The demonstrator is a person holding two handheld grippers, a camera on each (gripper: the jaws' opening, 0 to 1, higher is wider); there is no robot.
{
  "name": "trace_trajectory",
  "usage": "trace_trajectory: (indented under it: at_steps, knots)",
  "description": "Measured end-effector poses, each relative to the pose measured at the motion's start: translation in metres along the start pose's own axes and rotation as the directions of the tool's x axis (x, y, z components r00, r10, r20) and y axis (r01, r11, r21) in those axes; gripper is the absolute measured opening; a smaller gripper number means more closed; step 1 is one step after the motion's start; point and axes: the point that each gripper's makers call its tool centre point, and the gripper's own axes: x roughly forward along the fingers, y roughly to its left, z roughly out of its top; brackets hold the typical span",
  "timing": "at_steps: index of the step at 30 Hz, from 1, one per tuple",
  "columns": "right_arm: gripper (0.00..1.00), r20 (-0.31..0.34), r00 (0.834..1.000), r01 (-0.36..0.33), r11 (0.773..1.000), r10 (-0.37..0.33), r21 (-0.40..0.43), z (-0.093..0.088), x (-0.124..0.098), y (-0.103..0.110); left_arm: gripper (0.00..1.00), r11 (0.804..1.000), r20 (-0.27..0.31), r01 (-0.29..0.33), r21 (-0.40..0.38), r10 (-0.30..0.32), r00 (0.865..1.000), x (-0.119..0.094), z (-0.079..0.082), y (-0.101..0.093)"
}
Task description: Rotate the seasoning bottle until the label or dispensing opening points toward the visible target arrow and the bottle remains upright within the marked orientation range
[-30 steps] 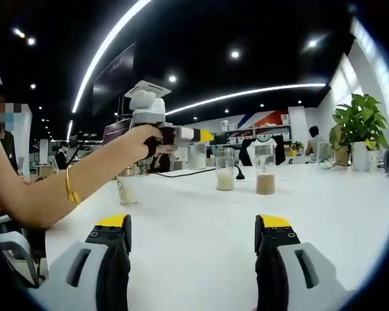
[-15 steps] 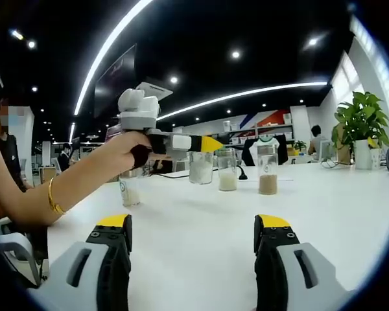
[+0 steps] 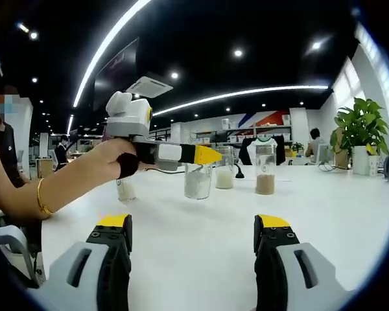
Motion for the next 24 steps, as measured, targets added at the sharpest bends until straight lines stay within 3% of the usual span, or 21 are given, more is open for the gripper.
trace_trajectory:
  at_steps: [5, 11, 16, 19, 22, 24]
  knots:
    - [0.78, 0.012, 1.0, 0.002, 1.0, -0.002, 0.006, 0.002, 0.0, -0.001, 0.38, 0.997, 0.04, 0.08, -0.022, -0.079, 0.996, -0.001, 0.006, -0.014]
    - [0.77, 0.007, 1.0, 0.014, 1.0, -0.014, -0.002, 0.001, 0.0, -0.002, 0.38, 0.993, 0.034, 0.115, 0.001, -0.115, 0.993, -0.002, 0.004, -0.022]
    - [0.76, 0.006, 1.0, 0.012, 1.0, -0.012, -0.002, 0.001, 0.0, -0.001, 0.38, 0.976, 0.043, 0.216, 0.009, -0.216, 0.975, -0.002, 0.005, -0.043]
    - [0.76, 0.003, 1.0, 0.008, 1.0, -0.008, -0.006, 0.0, 0.0, 0.0, 0.38, 0.955, 0.033, 0.294, 0.051, -0.295, 0.955, -0.002, 0.004, -0.063]
    - [0.74, -0.005, 1.0, -0.008, 1.0, 0.007, -0.015, -0.001, 0.0, 0.003, 0.38, 0.914, 0.037, 0.405, 0.036, -0.406, 0.913, -0.005, 0.004, -0.084]
    - [0.74, -0.005, 1.0, -0.004, 1.0, 0.004, -0.018, -0.001, 0.0, 0.002, 0.38, 0.906, 0.046, 0.422, 0.03, -0.423, 0.905, -0.005, 0.005, -0.089]
